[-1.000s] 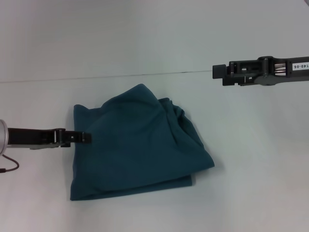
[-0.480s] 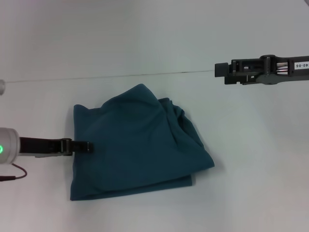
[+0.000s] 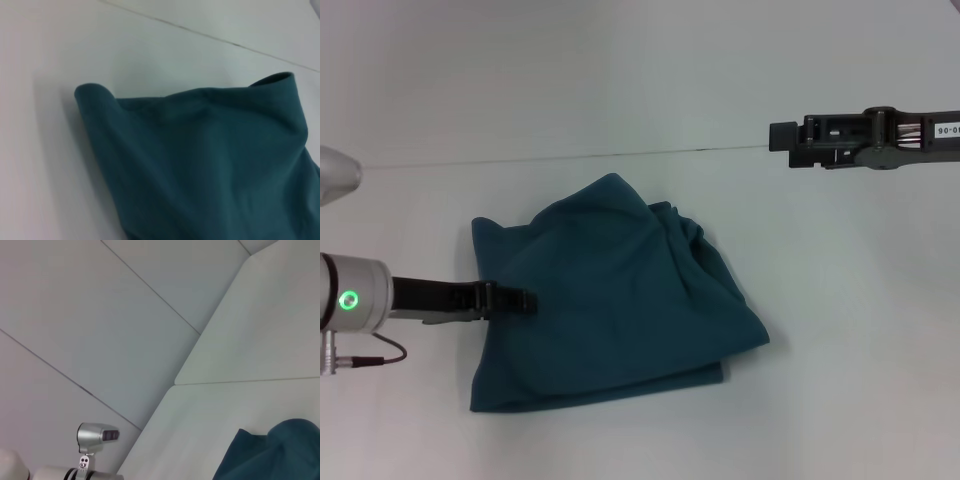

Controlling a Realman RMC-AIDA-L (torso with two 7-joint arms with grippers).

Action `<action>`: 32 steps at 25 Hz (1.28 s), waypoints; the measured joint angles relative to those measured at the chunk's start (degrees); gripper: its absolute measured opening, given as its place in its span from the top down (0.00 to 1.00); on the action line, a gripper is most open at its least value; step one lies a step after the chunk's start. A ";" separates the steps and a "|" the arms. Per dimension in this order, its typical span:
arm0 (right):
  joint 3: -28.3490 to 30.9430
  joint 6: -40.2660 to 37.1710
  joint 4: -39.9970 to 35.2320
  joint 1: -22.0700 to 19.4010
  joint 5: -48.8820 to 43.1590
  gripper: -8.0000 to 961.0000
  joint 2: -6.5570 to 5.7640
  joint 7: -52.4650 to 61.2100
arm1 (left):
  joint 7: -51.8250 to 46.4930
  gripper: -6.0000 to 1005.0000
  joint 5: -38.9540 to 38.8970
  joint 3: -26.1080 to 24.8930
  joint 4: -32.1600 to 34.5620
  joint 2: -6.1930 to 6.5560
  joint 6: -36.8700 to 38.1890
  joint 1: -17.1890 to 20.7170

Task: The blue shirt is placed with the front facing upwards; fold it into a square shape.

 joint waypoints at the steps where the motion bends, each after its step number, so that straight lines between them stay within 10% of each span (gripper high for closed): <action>1: 0.01 0.00 0.00 0.00 0.04 0.02 0.00 -0.01 | -0.06 0.35 0.09 0.33 -0.02 -0.05 0.01 -0.17; 6: 0.31 -0.01 0.02 0.00 0.14 0.02 0.00 -0.02 | -0.47 0.38 0.15 2.92 -0.58 -0.18 -0.82 -0.55; 19: 1.22 0.44 2.21 0.01 0.18 0.02 -0.46 -0.04 | -0.06 0.86 -0.57 2.75 0.13 -0.34 13.51 -0.09; 32: 1.35 0.58 3.05 -0.33 -0.05 0.02 -0.62 -0.35 | -2.24 0.86 6.00 -2.30 1.57 1.73 14.23 2.47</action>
